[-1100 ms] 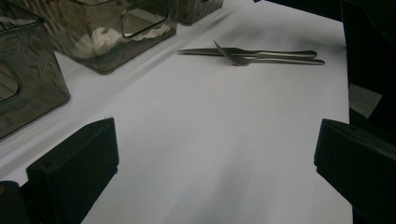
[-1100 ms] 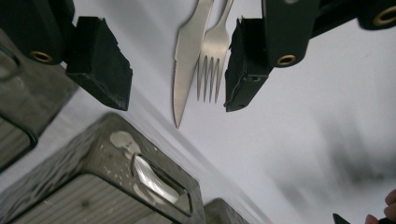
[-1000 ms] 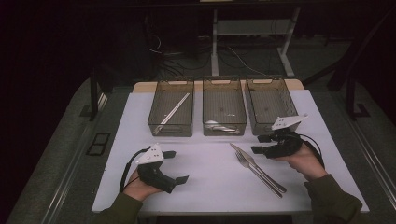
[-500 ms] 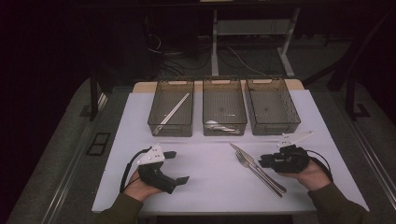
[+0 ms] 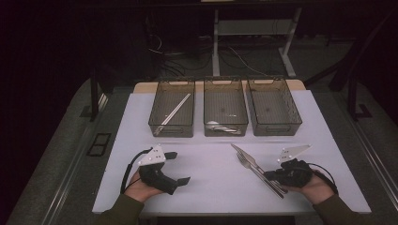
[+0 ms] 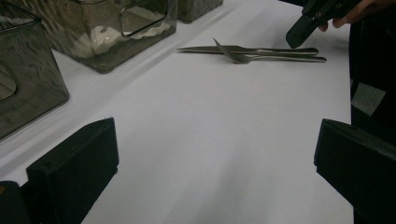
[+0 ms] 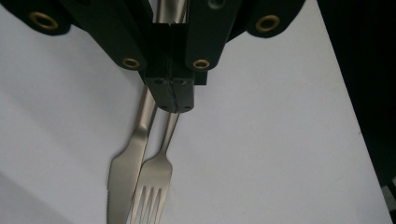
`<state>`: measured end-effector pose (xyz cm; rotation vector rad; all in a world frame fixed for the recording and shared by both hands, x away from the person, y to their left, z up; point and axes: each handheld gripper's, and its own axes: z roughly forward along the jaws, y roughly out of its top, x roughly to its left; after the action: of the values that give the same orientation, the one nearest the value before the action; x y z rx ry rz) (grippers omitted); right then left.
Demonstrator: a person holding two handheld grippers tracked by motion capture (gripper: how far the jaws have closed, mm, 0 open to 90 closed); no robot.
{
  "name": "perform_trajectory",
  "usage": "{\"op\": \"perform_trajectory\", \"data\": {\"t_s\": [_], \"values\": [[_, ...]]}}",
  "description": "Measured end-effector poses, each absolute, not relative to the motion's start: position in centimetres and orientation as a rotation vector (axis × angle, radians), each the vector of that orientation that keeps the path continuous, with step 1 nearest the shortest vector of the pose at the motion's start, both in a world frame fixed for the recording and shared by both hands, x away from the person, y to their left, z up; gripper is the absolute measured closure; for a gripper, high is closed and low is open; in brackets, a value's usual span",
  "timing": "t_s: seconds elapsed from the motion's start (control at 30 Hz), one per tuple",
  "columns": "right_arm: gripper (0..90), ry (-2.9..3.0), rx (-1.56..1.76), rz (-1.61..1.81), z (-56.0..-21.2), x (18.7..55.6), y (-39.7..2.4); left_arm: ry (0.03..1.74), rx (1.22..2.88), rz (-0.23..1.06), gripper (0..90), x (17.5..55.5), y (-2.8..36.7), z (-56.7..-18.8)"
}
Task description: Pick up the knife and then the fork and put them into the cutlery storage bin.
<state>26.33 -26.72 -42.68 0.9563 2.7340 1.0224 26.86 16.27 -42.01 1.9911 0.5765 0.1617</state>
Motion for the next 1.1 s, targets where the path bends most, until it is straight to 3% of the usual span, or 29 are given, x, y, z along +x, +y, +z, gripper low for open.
{"op": "perform_trajectory", "data": {"t_s": [1.1], "values": [[89.9, 2.695, 0.963, 0.81, -43.1, 26.2, -27.1, 0.574, 1.993, 0.165, 0.0, 26.8, 16.3, -42.0]]}}
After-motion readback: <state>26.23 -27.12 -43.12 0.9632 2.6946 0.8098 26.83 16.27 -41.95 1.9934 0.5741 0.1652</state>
